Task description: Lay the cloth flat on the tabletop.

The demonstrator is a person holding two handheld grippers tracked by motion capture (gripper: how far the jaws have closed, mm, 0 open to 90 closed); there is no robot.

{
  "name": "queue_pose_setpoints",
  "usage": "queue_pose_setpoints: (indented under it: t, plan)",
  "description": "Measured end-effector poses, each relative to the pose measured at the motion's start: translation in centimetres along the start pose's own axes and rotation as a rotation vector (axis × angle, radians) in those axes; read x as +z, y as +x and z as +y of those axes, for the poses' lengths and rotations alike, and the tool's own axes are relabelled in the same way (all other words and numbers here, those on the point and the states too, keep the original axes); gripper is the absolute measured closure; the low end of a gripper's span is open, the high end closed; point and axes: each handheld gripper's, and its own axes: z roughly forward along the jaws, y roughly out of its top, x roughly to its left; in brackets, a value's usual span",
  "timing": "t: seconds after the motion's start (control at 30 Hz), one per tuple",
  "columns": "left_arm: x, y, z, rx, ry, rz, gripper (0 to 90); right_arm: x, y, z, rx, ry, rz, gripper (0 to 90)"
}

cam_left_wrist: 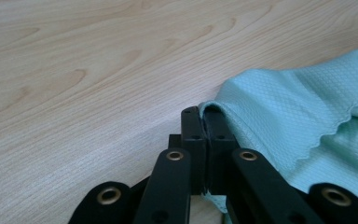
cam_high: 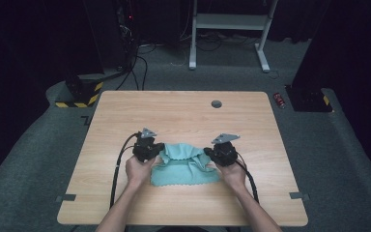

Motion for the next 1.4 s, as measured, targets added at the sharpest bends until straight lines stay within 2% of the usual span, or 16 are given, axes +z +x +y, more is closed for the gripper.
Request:
queue_pose_setpoints:
  t: [0.2,0.27,0.37,0.43,0.53,0.67,0.8,0.9,0.97,1.0,1.03,1.07,1.1,1.13,1.27,1.4]
  plan:
    - [0.8,0.7,-0.2,-0.01,0.037,0.046,87.2,2.3,-0.7,1.1,0.029,0.041,-0.03,89.2]
    - [0.9,0.9,-0.3,-0.022,0.045,0.053,82.0,2.9,-0.7,0.9,0.025,0.056,-0.032,88.5]
    - [0.5,0.8,-0.4,-0.016,0.029,0.051,69.9,2.8,-0.7,0.7,0.043,0.051,-0.031,79.8]
    - [-0.2,0.6,-0.4,0.006,0.009,0.046,63.5,2.2,-0.7,0.8,0.052,0.025,-0.022,76.9]
    - [-1.2,0.1,-0.6,0.039,-0.014,0.038,60.8,0.8,-0.7,0.8,0.043,-0.011,-0.019,75.4]
    - [-2.3,-0.5,-1.0,0.083,-0.02,0.028,60.2,-0.4,-0.8,0.0,0.038,-0.008,-0.03,73.7]
    - [-2.5,-1.4,-1.5,0.135,0.0,0.016,59.8,-0.1,-1.1,-0.9,0.069,0.006,-0.007,65.5]
    - [-2.1,-2.2,-1.8,0.177,0.029,0.011,56.4,0.3,-0.8,-1.0,0.058,0.008,-0.013,61.3]
    - [-1.9,-3.2,-2.1,0.22,0.042,0.044,50.9,0.5,-0.5,-1.0,0.043,0.011,-0.021,60.6]
    - [-1.9,-3.2,-2.1,0.22,0.042,0.044,49.2,0.5,-0.5,-1.0,0.043,0.011,-0.021,60.6]
    - [-1.8,-3.9,-2.3,0.243,0.044,0.054,47.3,0.8,-0.5,-0.9,0.038,0.016,-0.031,59.6]
    - [-1.7,-4.3,-2.4,0.259,0.048,0.064,47.3,0.8,-0.5,-0.9,0.038,0.016,-0.031,59.6]
    - [-1.4,-4.9,-2.6,0.289,0.058,0.104,44.7,1.1,-0.7,-0.8,0.05,0.024,-0.03,60.1]
    - [-1.1,-5.1,-2.6,0.295,0.063,0.121,44.3,1.2,-0.7,-0.7,0.055,0.026,-0.032,61.5]
    - [-0.1,-5.1,-2.0,0.272,0.067,0.16,45.1,1.6,-0.6,0.0,0.057,0.019,-0.033,70.6]
    - [0.6,-5.2,-1.6,0.27,0.058,0.16,62.0,1.9,-0.4,0.5,0.021,0.033,-0.023,85.9]
